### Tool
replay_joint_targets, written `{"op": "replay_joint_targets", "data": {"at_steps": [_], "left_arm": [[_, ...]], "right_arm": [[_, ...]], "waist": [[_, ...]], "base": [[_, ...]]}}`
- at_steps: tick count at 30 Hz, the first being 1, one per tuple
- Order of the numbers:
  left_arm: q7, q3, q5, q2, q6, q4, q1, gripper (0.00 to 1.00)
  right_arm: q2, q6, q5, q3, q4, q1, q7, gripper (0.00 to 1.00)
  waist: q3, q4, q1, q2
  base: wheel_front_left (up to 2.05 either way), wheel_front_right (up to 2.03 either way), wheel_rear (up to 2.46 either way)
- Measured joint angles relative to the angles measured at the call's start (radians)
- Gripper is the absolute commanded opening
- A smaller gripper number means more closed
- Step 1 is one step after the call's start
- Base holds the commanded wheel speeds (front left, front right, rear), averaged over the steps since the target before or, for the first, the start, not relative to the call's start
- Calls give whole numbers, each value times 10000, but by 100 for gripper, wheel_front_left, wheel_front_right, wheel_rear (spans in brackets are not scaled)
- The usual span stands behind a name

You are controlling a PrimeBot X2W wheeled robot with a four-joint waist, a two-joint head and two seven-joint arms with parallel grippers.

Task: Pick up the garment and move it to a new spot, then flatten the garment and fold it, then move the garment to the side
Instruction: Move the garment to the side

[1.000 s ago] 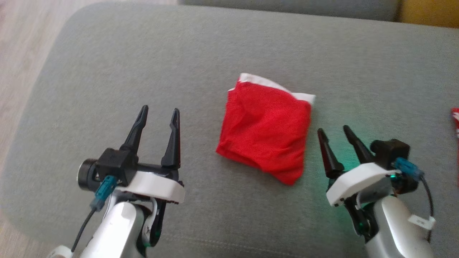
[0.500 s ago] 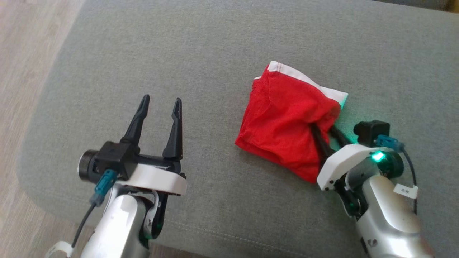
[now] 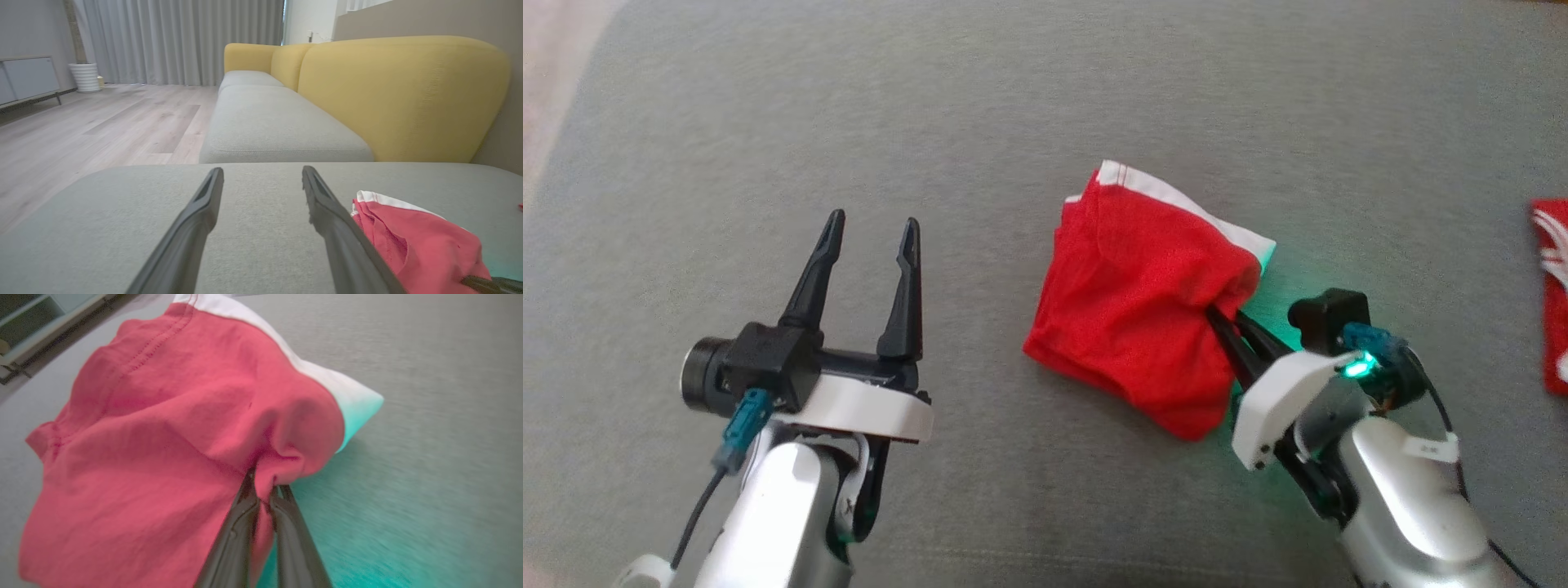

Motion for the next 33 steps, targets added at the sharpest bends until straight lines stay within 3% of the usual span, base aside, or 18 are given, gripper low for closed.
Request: {"op": "replay_joint_targets", "data": {"at_steps": [4, 10, 18, 21, 26, 33], "left_arm": [[0, 58, 61, 42, -10, -73, 9, 100], [-2, 226, 144, 192, -90, -134, 9, 100], [0, 163, 232, 280, -176, -268, -101, 100], [8, 142, 318, 368, -176, -322, -314, 100], [82, 140, 318, 468, -182, -430, -684, 100], [92, 10, 345, 476, -261, -458, -1101, 100]], "right_arm": [[-458, 0, 2, 257, -711, 328, 280, 0], [-1684, 0, 84, 650, -2059, 565, 970, 0], [-4232, 0, 360, 1131, -3239, 268, 2067, 0], [-5026, 0, 485, 874, -3480, -242, 2284, 0], [-5595, 0, 671, 44, -3471, -1212, 2359, 0], [-6287, 0, 715, -362, -2662, -1881, 2357, 0]], "waist": [[-23, -537, 0, 0], [12, -1701, 0, 0], [426, -2902, 0, 0], [763, -3124, 0, 0], [1336, -3411, 0, 0], [2025, -3544, 0, 0]], "base": [[0, 0, 0], [0, 0, 0], [0, 0, 0], [0, 0, 0], [0, 0, 0], [0, 0, 0]]}}
